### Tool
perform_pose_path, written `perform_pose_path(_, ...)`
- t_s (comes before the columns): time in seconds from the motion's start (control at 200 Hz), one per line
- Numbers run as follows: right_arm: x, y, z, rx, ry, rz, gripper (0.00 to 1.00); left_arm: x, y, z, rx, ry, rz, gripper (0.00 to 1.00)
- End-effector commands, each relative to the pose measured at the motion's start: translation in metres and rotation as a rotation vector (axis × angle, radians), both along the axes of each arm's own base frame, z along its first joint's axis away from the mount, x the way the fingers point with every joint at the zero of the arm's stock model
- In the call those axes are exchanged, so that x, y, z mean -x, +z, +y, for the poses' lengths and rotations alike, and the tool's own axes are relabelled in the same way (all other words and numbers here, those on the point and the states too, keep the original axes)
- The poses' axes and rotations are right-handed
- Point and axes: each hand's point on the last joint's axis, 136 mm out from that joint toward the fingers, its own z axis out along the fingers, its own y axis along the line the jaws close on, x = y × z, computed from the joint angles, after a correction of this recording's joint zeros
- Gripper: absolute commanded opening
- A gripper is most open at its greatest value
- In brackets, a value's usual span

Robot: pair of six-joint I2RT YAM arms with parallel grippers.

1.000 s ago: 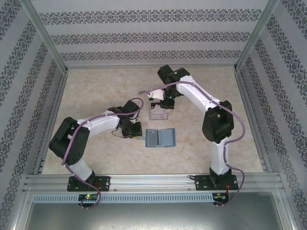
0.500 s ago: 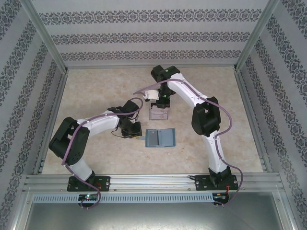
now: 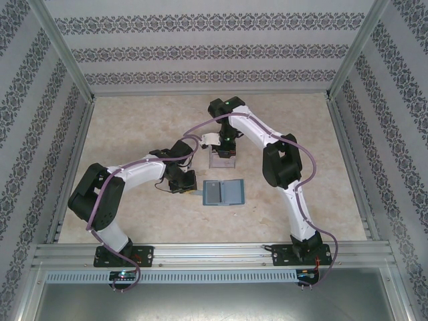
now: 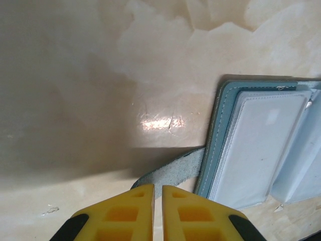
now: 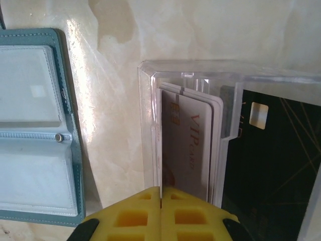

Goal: Take the credit cards out of the card holder

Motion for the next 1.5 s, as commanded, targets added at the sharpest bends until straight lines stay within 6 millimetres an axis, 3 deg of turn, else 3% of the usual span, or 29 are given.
perform_pose_path(0.0,0.010,0.001,0.006,-0.005,0.018,0.043,0.06,-0.003,0.001,0.006,-0.007,0.028,-0.005,0.12)
perform_pose_path(0.315,-0.001,0.019,0.002,-0.004,0.008,-0.038,0.19,0.000,0.001,0.009,-0.013,0.030,-0.003,0.12)
perform_pose_path(0.59,-0.012,0.041,-0.003,-0.004,-0.020,-0.141,0.19,-0.003,0.004,0.007,-0.006,0.029,-0.016,0.12)
perform_pose_path(0.924,-0.002,0.057,0.010,-0.132,-0.096,-0.167,0.16,-0.008,0.009,0.002,0.020,0.022,-0.032,0.12)
perform_pose_path(1.144,-0.017,0.070,0.025,-0.283,-0.393,-0.203,0.14,-0.014,0.013,-0.003,0.042,0.017,-0.056,0.11)
perform_pose_path(1.374,-0.021,0.090,0.037,-0.533,-0.809,-0.047,0.16,-0.016,0.013,-0.006,0.052,0.018,-0.066,0.11)
perform_pose_path(1.499,-0.024,0.099,0.039,-0.660,-1.000,0.030,0.13,-0.019,0.015,-0.006,0.057,0.026,-0.084,0.11)
